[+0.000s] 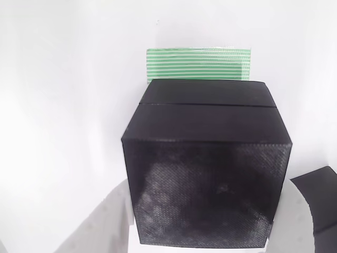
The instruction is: Stack 3 Blocks on the chosen place.
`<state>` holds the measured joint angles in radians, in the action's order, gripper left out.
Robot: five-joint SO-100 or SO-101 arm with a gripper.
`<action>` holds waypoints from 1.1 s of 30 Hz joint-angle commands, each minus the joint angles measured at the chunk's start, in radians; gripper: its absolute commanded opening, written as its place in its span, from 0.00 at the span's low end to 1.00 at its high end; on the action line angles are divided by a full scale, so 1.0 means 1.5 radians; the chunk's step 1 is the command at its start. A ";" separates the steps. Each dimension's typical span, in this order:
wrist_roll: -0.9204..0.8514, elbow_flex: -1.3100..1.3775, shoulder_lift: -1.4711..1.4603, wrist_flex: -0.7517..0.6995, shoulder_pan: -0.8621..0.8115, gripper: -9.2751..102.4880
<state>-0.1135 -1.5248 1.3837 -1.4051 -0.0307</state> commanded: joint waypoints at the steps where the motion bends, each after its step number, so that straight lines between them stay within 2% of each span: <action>1: 0.012 0.038 -0.007 0.010 0.006 0.28; 14: 0.048 0.034 -0.026 0.011 0.042 0.28; 33: 0.050 -0.022 0.024 -0.002 0.038 0.28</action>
<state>-0.0460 -1.5570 1.3837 -1.3898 0.0245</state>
